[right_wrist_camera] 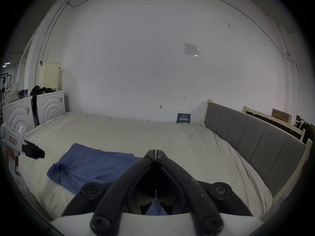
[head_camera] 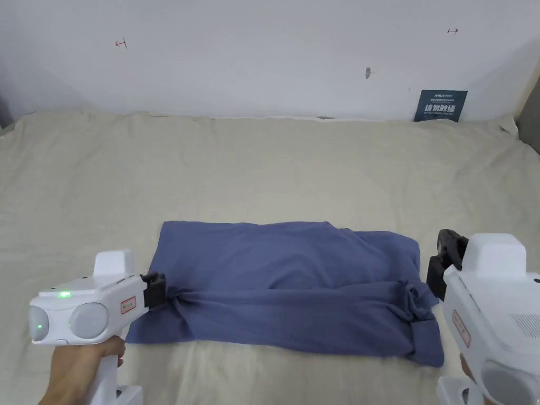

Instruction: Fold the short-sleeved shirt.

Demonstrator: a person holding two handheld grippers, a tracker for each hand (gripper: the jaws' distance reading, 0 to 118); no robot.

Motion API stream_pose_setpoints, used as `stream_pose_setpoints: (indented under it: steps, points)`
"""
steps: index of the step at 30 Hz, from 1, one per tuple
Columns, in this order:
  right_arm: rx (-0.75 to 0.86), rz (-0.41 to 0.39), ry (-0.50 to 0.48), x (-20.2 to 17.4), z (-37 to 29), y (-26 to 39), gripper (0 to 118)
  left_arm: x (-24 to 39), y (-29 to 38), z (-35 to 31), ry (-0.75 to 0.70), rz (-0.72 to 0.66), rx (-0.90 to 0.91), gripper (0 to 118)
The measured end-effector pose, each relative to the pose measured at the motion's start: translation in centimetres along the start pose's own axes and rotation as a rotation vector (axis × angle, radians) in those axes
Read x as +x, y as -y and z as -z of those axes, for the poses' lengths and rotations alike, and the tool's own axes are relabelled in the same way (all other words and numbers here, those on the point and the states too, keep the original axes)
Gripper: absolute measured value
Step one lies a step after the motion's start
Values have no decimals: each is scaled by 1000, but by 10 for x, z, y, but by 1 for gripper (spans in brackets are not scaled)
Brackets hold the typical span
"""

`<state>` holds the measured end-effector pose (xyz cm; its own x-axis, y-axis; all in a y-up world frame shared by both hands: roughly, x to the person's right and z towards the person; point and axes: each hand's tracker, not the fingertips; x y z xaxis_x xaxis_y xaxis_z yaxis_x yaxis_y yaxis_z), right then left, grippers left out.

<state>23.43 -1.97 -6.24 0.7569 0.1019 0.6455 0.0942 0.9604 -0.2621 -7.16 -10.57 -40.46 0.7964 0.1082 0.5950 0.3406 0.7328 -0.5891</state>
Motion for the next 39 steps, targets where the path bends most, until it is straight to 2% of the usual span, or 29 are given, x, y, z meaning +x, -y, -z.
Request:
stream_pose_setpoints:
  steps: [1, 2, 3, 7, 8, 11, 12, 13, 15, 16, 18, 19, 21, 25, 26, 27, 30, 31, 32, 33, 34, 36, 37, 38, 39]
  points:
    - [-9, 5, 3, 0, 3, 2, 1, -6, 2, 10, 8, -6, -37, 89]
    - [-21, 10, 3, 0, 8, 5, 1, -12, 8, 21, 3, -22, -81, 103]
    - [-33, 15, 4, -1, 12, 8, 1, -17, 13, 32, -16, -27, -122, 109]
    - [-87, 23, 7, 0, 26, 19, 2, -27, 32, 64, -127, -23, -201, 105]
    - [-103, 25, 7, 0, 30, 22, 2, -29, 36, 74, -144, -20, -236, 99]
    - [-150, 27, 8, 2, 41, 31, 2, -36, 51, 94, -150, -16, -282, 92]
    - [-160, 28, 10, 3, 44, 35, 2, -36, 55, 98, -153, -18, -294, 77]
    - [-171, 31, 11, 4, 47, 38, 2, -36, 58, 101, -147, -19, -298, 55]
    - [-207, 40, 16, 7, 54, 46, 2, -34, 62, 95, -144, -27, -246, 49]
    - [-231, 49, 17, 9, 56, 50, 2, -33, 61, 94, -137, -32, -241, 41]
    - [-287, 74, 31, 16, 66, 62, 2, -31, 60, 86, -87, -50, -216, 12]
    - [-318, 82, 42, 19, 71, 68, 6, -29, 59, 85, -81, -55, -218, 9]
    - [-431, 96, 34, 27, 89, 85, 23, -25, 55, 78, -99, -34, -188, 8]
    - [-655, 124, 11, 42, 129, 129, 89, -23, 43, 55, -69, -46, -87, 8]
    - [-692, 139, 11, 44, 137, 140, 100, -24, 41, 52, -66, -50, -81, 8]
    - [-709, 170, 24, 46, 143, 149, 105, -24, 38, 50, -61, -50, -84, 8]
    - [-771, 200, 46, 50, 157, 175, 100, -22, 34, 48, -57, -35, -76, 8]
    - [-789, 205, 38, 50, 159, 180, 82, -23, 34, 48, -61, -32, -77, 8]
    - [-788, 226, 22, 45, 153, 182, 71, -24, 34, 48, -61, -36, -78, 8]
    - [-778, 234, 16, 42, 149, 184, 69, -25, 35, 49, -60, -45, -81, 8]
    - [-749, 191, 49, 39, 144, 181, 57, -26, 35, 50, -60, -53, -85, 8]
    - [-743, 175, -3, 43, 139, 171, 13, -28, 37, 50, -62, -62, -92, 8]
    - [-737, 171, 5, 44, 136, 167, 12, -29, 38, 50, -64, -65, -94, 8]
    - [-708, 209, -71, 46, 133, 162, 12, -29, 39, 49, -68, -65, -95, 8]
    - [-709, 191, -31, 45, 128, 154, 12, -30, 40, 47, -78, -61, -94, 8]
